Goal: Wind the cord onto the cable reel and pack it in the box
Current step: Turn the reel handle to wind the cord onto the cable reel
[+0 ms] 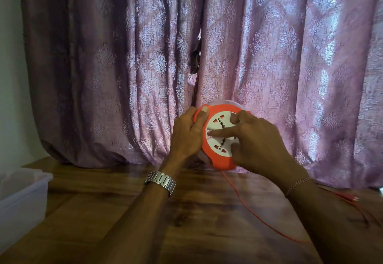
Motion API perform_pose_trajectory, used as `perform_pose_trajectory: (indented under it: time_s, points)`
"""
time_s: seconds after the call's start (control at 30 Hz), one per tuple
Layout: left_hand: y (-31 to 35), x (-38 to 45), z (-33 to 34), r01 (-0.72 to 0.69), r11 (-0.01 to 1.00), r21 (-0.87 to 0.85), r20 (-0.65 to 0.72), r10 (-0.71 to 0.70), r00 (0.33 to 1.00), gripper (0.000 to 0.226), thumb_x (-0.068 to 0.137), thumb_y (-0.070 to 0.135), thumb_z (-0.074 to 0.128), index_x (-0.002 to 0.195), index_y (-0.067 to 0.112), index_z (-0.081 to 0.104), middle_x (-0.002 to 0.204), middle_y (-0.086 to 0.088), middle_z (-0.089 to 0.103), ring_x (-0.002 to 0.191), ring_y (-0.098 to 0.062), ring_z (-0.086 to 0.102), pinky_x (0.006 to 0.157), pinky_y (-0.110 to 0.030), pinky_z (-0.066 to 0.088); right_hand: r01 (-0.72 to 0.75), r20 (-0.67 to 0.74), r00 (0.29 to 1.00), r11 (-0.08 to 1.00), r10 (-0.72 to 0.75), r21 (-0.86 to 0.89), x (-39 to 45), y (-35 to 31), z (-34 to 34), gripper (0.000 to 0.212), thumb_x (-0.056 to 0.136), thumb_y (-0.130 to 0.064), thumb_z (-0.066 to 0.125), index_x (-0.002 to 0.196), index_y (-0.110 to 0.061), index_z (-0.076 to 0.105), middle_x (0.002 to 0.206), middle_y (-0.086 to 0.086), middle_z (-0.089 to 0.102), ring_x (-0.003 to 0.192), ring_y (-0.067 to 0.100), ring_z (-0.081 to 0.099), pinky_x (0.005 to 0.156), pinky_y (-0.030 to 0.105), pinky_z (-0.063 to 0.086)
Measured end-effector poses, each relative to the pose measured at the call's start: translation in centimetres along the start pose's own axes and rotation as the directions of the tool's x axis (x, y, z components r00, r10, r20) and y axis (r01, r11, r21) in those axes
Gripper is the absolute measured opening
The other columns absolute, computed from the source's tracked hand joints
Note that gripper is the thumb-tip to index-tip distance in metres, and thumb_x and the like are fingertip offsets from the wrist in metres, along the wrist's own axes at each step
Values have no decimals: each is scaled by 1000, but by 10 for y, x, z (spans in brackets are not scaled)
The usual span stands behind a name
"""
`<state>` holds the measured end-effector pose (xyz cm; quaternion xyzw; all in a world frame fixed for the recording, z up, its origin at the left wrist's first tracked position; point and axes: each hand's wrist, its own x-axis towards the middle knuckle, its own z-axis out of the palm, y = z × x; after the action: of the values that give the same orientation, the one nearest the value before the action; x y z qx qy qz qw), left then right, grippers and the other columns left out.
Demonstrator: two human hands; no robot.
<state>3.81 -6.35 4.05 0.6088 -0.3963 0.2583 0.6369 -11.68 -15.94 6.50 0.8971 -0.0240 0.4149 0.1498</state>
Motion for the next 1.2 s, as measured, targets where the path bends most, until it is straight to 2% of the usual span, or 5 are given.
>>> perform_pose_trajectory:
  time_s: [0.37,0.63,0.73,1.1,1.2]
  points:
    - [4,0,-3,19,998,-67,-18,-20,1000,57,97,53,49,76,0,54,69,-19,60,66,-20,50,68,-53,48,-143,-188,973,989,136,-24,3,7,12,67,65,-86,44,120,-50,58,73,-10,70,78,20,63,55,25,35]
    - [5,0,-5,11,997,-72,-24,-13,1000,57,97,52,47,77,-1,56,67,-13,61,64,-26,53,67,-48,47,89,-163,984,990,-70,112,3,11,0,19,80,-33,72,98,-29,69,106,-6,63,98,21,48,65,35,48]
    - [5,0,-5,22,997,-73,-14,-23,1000,55,97,52,48,76,1,54,64,-7,57,63,-16,48,66,-46,46,179,10,983,968,-184,178,3,12,-1,41,77,-1,60,102,-31,71,134,1,55,113,29,47,84,41,49]
    - [3,-1,-2,3,999,-52,-7,-4,1000,58,94,60,47,72,6,50,66,-11,58,65,-19,49,67,-53,49,119,108,987,993,-119,6,3,10,-4,50,79,-34,30,111,-54,64,125,5,54,103,29,49,77,42,50]
    - [1,0,-2,6,998,-56,-9,-6,1000,58,94,58,48,73,5,52,66,-11,59,66,-19,50,68,-51,49,77,76,994,997,-75,-25,2,13,2,52,78,-37,54,125,-59,50,107,4,55,98,28,53,75,38,47]
